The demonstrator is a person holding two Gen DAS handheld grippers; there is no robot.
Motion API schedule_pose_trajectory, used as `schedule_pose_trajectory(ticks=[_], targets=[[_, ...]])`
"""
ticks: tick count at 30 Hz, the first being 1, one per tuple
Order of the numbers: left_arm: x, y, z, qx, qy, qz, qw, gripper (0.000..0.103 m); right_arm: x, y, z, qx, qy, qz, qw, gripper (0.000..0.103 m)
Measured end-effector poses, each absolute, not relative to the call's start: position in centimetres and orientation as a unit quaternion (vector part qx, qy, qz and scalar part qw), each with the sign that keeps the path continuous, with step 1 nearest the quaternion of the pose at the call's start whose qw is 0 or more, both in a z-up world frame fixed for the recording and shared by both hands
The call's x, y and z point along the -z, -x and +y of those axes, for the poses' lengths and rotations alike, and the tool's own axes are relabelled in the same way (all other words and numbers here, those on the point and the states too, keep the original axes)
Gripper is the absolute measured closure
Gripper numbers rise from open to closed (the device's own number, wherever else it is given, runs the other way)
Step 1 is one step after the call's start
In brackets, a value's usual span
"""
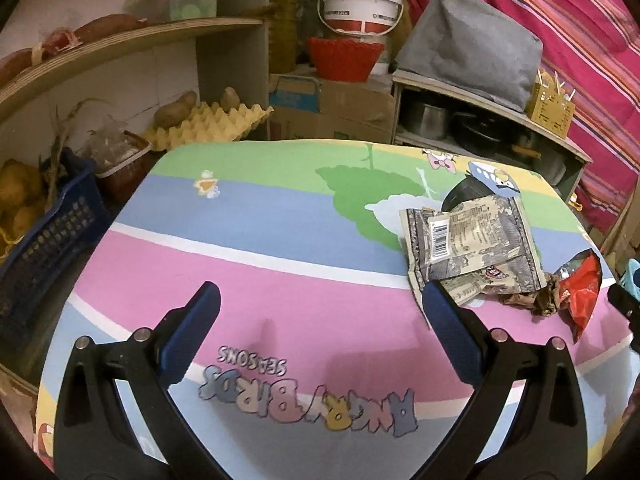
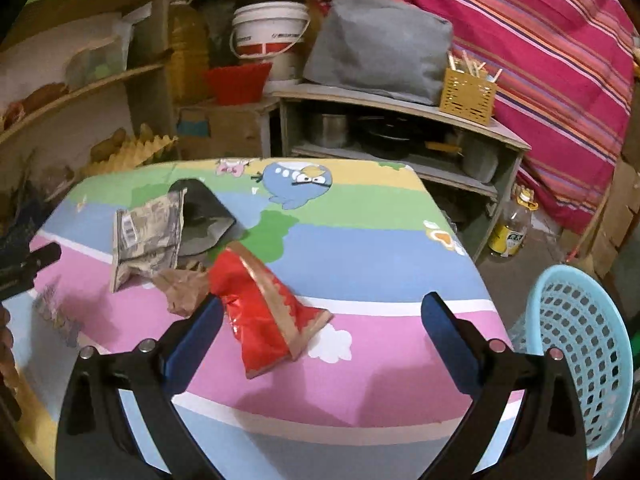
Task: Collect trash
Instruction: 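Return to the table and grasp the red chip bag with the right tool, then grasp the printed paper packet with the left tool and lift it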
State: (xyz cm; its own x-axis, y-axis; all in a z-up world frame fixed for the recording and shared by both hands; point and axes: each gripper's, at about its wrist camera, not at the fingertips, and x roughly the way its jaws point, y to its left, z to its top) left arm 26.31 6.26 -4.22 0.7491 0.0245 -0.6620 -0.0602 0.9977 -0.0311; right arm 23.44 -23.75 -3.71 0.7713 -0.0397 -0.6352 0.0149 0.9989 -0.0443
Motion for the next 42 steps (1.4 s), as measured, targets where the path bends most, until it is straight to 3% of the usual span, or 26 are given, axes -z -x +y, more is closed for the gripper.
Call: schedule_pose_trajectory(ticks=[6,9,11,14,16,20,26,31,36,39,40,42], targets=[[4.5,-27.3,5.0,-0.011,0.017,0.363,0.931,0.005,4.5,-25.3,-24.2,0.000,-0.006,0.359,0.933,0.006],[4.4,-27.9,4.3,-0.003,0.015,0.368,0.930,0.005,5.2,-26.2,-23.8,-0.008,-0.002,0.368,0.930,0.013],[4.4,-28.6,3.7,0.006,0.009,0.373,0.928,0.005,5.5,-26.7,-23.7,-0.024,-0.007,0.382,0.924,0.044],[4.7,-29.4,3.0,0.014,0.006,0.384,0.923,0.005,5.7,-27.0,-23.6,-0.049,-0.021,0.383,0.922,0.058],[4.9,-30.0,2.6,0.020,0.010,0.390,0.920,0.005,5.7,-27.0,-23.4,-0.060,-0.019,0.383,0.922,0.073],[5.3,-31.2,1.9,0.026,0.013,0.395,0.918,0.005,5.1,-26.5,-23.4,-0.060,-0.009,0.374,0.925,0.078],[6.2,-33.2,0.9,0.038,0.020,0.399,0.916,0.008,4.2,-26.0,-25.4,-0.040,-0.023,0.359,0.932,0.079],[7.0,-34.6,0.6,0.072,0.036,0.416,0.906,0.038,4.6,-26.2,-26.3,-0.033,-0.030,0.365,0.930,0.079],[7.3,-34.7,0.6,0.104,0.067,0.418,0.900,0.057,4.5,-26.1,-26.9,-0.031,-0.037,0.362,0.931,0.079],[7.6,-34.6,0.5,0.109,0.067,0.425,0.896,0.086,4.5,-26.1,-26.9,-0.031,-0.036,0.362,0.931,0.079],[7.8,-34.6,0.5,0.110,0.068,0.430,0.893,0.103,4.4,-26.1,-26.9,-0.031,-0.036,0.362,0.931,0.079],[8.2,-34.4,0.6,0.102,0.068,0.437,0.891,0.103,4.4,-26.1,-26.9,-0.031,-0.037,0.361,0.932,0.079]])
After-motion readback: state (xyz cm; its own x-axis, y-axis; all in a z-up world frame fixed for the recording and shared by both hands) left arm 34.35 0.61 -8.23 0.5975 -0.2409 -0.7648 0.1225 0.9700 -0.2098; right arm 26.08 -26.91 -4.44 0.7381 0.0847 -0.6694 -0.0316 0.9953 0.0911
